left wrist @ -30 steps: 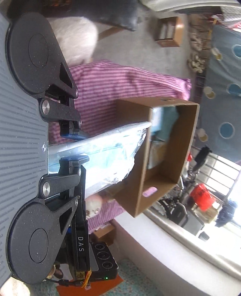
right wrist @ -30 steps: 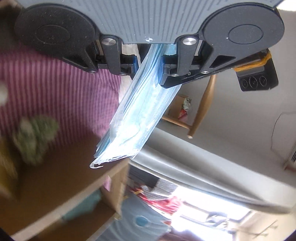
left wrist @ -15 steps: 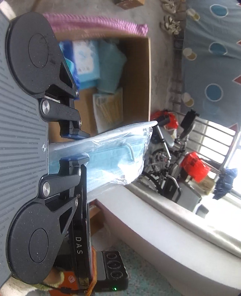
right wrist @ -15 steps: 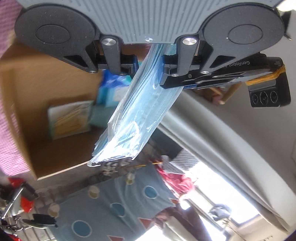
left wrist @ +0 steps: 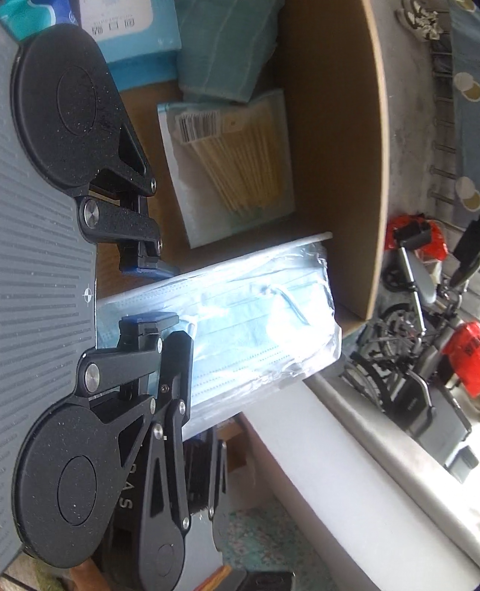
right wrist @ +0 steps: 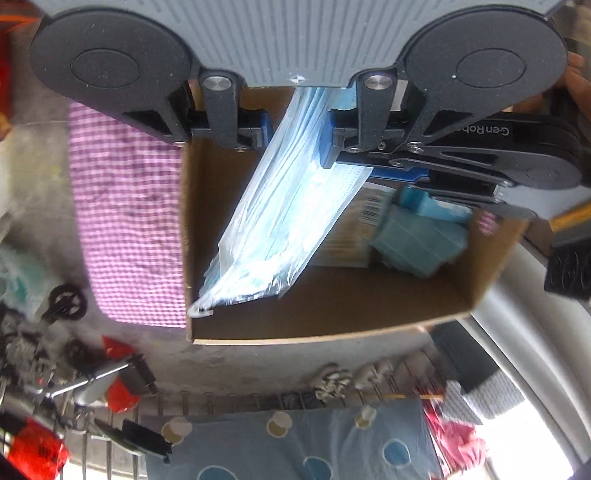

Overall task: Organize soft objects
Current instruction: 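Lower the mask pack beside the swab bag and open the right gripper, then move the right gripper out of the box to the pink plush bunny, then grasp the pink plush bunny with the right gripper and lift it toward the box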

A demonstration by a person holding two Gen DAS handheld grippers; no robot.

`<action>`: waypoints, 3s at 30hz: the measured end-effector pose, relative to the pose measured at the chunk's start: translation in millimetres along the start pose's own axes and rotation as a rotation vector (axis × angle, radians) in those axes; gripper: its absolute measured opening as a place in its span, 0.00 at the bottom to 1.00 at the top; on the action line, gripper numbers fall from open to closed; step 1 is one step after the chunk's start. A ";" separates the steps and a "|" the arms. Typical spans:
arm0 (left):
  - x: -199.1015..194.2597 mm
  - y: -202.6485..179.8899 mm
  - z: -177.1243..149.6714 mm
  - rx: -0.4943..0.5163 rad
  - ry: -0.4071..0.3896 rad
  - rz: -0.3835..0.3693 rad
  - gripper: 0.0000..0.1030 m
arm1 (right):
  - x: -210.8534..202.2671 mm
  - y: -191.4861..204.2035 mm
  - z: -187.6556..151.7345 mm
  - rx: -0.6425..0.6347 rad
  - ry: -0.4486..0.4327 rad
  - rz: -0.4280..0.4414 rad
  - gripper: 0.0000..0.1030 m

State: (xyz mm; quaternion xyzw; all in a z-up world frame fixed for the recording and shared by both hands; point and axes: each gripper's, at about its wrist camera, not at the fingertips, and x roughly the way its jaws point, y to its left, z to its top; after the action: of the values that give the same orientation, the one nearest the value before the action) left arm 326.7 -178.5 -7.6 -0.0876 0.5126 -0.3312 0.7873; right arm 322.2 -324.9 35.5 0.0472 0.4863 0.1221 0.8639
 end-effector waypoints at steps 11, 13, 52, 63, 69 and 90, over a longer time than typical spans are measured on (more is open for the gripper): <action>8.2 1.4 0.0 -0.015 0.040 0.033 0.65 | -21.9 5.5 12.0 -0.072 -0.064 -0.146 0.52; -3.8 3.9 -1.6 -0.029 0.007 0.038 0.67 | -29.2 11.4 13.9 -0.096 -0.097 -0.193 0.51; -237.8 45.7 -164.4 -0.066 -0.475 0.072 0.99 | -142.0 54.3 -96.5 0.182 -0.150 0.429 0.67; -155.5 -16.5 -191.9 0.118 -0.188 -0.029 0.99 | -170.5 20.7 -248.7 0.356 -0.334 0.176 0.89; -93.7 -53.8 -213.6 0.314 -0.019 0.002 0.99 | -127.2 -4.9 -289.4 0.548 -0.280 0.197 0.89; -10.9 -87.5 -212.3 0.386 0.162 -0.029 0.91 | -63.9 -28.1 -304.7 0.709 -0.204 0.315 0.73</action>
State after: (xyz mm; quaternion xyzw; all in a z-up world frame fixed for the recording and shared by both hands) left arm 102.5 -196.0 -55.1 0.0843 0.5000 -0.4405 0.7408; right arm 35.6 -379.7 -76.4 0.4283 0.3966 0.0721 0.8087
